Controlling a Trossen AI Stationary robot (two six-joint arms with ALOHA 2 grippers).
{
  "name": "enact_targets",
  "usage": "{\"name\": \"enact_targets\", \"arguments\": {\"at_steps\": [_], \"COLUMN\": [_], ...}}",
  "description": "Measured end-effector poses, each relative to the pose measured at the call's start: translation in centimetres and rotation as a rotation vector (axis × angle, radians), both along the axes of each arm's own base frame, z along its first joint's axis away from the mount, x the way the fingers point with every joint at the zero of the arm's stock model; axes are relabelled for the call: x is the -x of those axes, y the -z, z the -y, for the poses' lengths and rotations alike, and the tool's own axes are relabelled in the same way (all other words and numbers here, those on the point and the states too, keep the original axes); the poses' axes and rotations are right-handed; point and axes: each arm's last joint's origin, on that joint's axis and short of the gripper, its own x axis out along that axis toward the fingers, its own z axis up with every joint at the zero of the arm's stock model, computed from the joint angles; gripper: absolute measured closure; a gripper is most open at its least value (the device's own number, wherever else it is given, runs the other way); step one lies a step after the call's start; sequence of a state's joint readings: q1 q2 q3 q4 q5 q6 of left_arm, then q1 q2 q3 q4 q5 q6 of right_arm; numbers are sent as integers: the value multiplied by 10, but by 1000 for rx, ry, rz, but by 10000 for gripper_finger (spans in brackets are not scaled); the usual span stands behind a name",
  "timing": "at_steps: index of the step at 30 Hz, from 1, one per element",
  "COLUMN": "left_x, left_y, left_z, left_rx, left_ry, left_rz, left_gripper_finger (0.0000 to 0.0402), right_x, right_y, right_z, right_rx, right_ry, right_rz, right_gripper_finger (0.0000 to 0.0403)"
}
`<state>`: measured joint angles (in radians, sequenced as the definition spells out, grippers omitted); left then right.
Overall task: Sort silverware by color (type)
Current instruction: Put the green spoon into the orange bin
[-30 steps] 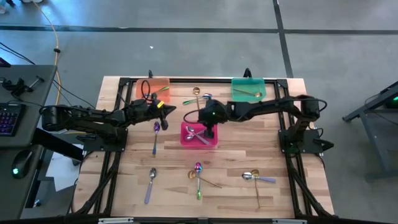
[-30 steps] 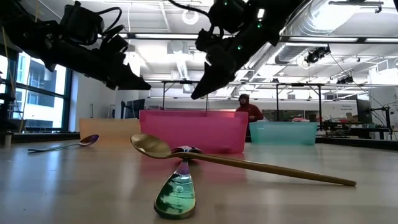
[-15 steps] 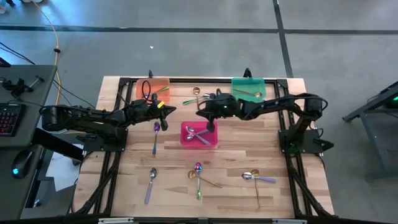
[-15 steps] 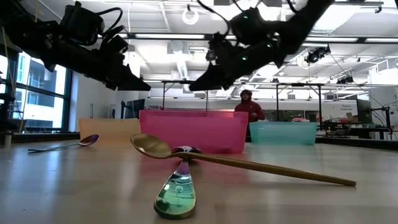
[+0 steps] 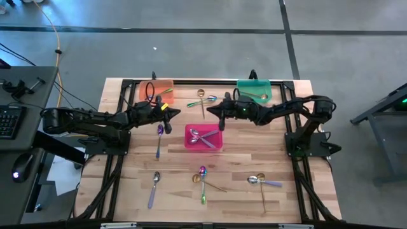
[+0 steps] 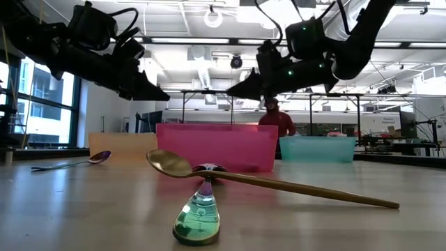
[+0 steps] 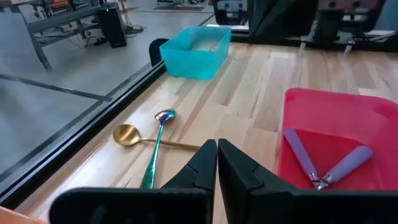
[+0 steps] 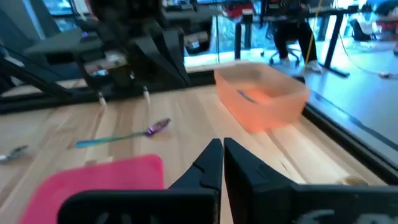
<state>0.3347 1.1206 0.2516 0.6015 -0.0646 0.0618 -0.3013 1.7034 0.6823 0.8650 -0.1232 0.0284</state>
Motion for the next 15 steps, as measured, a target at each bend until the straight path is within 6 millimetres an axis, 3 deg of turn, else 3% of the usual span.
{"name": "enact_targets", "arguments": {"at_steps": [15], "left_x": [-2], "left_y": [-6], "left_z": [1], "left_rx": [23], "left_ry": [45], "left_rz": [66], "left_gripper_finger": [392], "right_x": [-5], "right_y": [-8], "right_z": [4], "right_rx": [109], "right_ry": [-8], "right_rz": [-3], "right_gripper_finger": [402]}}
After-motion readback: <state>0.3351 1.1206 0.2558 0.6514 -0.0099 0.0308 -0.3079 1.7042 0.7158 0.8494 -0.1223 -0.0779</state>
